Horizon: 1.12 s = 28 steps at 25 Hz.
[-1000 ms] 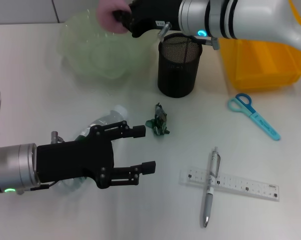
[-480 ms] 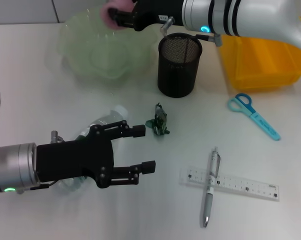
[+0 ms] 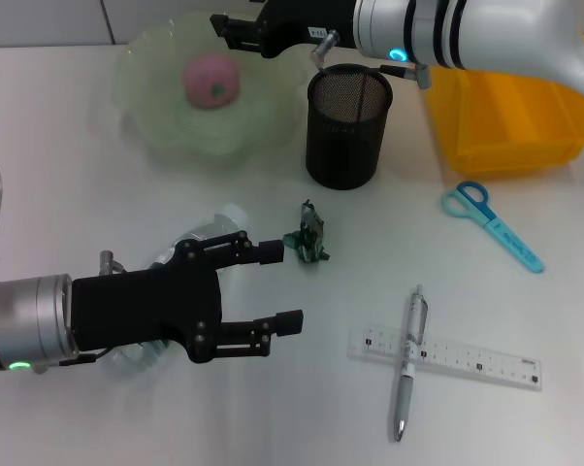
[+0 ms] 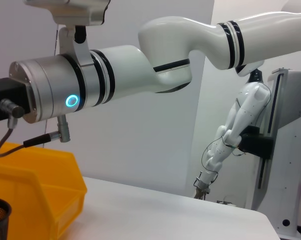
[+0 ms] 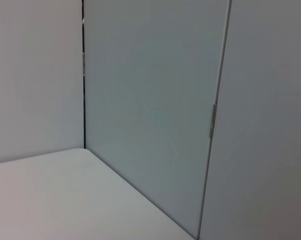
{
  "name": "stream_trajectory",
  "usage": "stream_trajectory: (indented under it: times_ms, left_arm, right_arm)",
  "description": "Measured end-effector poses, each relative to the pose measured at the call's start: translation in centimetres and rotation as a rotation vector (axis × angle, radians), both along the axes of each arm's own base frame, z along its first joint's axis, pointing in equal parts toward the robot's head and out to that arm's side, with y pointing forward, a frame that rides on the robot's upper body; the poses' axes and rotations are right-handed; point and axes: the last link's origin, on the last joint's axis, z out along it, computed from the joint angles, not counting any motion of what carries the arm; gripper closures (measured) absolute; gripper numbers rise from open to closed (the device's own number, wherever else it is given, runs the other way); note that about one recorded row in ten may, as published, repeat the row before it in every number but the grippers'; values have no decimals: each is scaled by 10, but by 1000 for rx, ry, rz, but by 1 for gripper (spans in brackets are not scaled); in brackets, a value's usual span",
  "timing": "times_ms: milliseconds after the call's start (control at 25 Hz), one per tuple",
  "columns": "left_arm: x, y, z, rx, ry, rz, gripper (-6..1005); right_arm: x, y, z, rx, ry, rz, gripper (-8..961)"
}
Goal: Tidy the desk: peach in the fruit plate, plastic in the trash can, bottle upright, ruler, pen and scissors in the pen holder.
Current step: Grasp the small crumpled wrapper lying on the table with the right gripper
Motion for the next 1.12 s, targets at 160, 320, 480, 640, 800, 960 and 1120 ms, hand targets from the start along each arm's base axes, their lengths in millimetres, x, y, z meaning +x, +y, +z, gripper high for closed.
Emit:
stream_trajectory:
  times_ms: [160,320,480,640,800,960,1120]
  left_arm:
    - [0,0,0,0,0,0,202]
    - [0,0,0,0,1,0,202]
    - [-1,-1,0,0,0,3,202]
    - [-1,-2,0,0,-1,4,202]
    - [-1,-2,-1,2,-2,2,202]
    - [-2,-3,-1,2,-3,4,202]
    - [-2,-4,-1,-1,-7,2,202]
  right_arm:
    - [0,0,0,1,3,-2,335]
    - [0,0,1,2,5,-4,331]
    - [1,0,1,3,6,-5,328]
    - [2,0,1,4,10,-11,324]
    - [4,1,4,13,30,-25,320]
    - [5,0,3,14,27,-24,317]
    - [7,0,3,15,31,-28,253]
